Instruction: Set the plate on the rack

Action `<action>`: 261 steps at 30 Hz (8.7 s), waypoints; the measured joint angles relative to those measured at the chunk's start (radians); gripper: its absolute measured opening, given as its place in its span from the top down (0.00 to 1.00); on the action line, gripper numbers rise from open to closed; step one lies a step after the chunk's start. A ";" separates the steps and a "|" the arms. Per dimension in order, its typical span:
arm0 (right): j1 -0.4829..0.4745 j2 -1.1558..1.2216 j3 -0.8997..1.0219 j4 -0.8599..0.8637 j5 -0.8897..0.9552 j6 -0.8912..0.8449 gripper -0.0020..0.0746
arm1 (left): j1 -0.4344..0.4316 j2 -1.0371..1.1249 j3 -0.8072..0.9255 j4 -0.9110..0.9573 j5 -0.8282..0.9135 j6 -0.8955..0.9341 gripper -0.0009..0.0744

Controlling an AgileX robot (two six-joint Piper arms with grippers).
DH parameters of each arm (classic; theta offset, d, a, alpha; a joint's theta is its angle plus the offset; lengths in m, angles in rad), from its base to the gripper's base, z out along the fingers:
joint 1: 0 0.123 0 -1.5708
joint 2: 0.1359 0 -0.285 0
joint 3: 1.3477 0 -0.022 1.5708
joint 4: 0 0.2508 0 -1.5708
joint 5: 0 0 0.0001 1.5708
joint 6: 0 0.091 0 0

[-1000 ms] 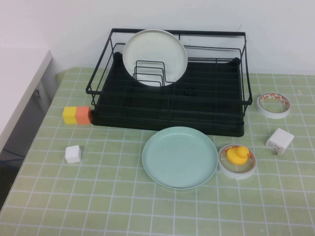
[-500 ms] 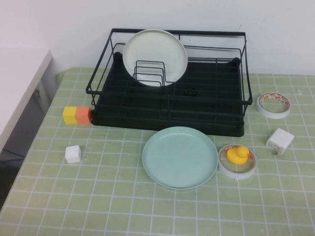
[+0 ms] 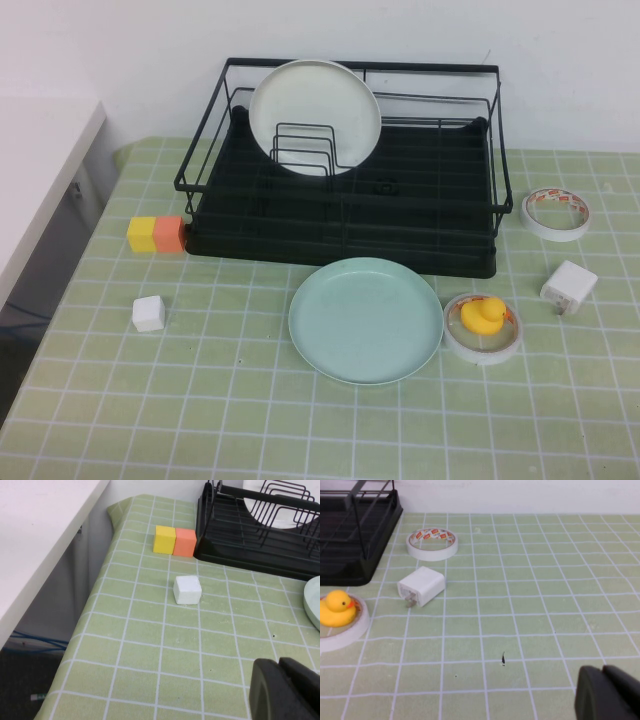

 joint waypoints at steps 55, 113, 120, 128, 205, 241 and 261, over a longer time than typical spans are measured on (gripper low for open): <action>0.000 0.329 -0.396 0.011 -0.002 -0.003 0.98 | 0.000 0.447 -0.541 -0.133 -0.127 0.071 0.99; 0.002 0.800 -0.410 0.845 0.206 -0.913 0.98 | -0.207 2.259 -1.600 -0.615 0.308 0.284 0.57; 0.002 0.800 -0.410 0.844 0.206 -0.915 0.98 | -0.207 2.289 -1.616 -0.646 0.323 0.347 0.85; 0.002 0.800 -0.410 0.844 0.206 -0.920 0.98 | -0.207 2.281 -1.695 -0.606 0.524 0.411 0.98; 0.002 0.800 -0.410 0.819 0.205 -0.938 0.98 | -0.124 2.399 -1.953 0.225 -0.871 0.646 0.95; 0.002 0.800 -0.410 0.818 0.259 -0.941 0.98 | -0.130 2.322 -1.953 0.488 -0.686 0.245 0.68; 0.002 0.797 -0.410 0.826 0.231 -1.005 0.98 | -0.128 2.056 -1.953 0.445 -0.112 -0.293 0.99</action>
